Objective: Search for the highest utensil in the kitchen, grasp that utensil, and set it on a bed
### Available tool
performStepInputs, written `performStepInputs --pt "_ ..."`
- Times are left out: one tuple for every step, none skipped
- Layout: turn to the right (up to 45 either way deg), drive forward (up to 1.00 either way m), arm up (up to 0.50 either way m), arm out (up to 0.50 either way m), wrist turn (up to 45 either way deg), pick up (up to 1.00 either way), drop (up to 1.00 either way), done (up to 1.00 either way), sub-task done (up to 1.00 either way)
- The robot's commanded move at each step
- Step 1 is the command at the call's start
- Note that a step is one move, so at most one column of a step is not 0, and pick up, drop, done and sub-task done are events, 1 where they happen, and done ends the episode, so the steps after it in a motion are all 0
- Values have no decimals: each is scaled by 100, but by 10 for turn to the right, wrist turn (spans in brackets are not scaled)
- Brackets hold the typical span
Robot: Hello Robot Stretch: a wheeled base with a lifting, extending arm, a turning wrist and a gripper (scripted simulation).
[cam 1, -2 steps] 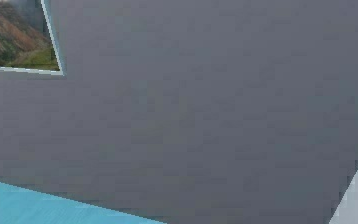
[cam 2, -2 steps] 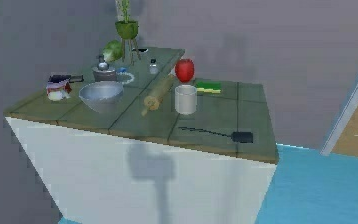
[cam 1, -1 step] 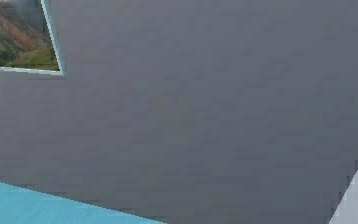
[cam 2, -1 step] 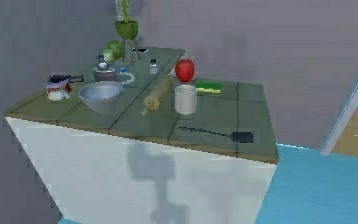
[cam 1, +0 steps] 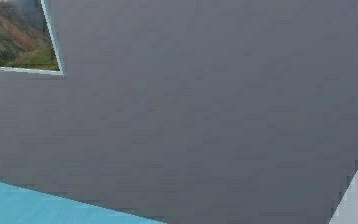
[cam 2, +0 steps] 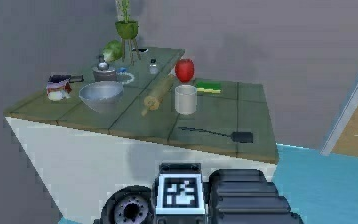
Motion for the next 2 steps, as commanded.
performStepInputs --pt "0 0 0 44 0 0 0 0 0" --pt "0 0 0 0 450 0 0 0 0"
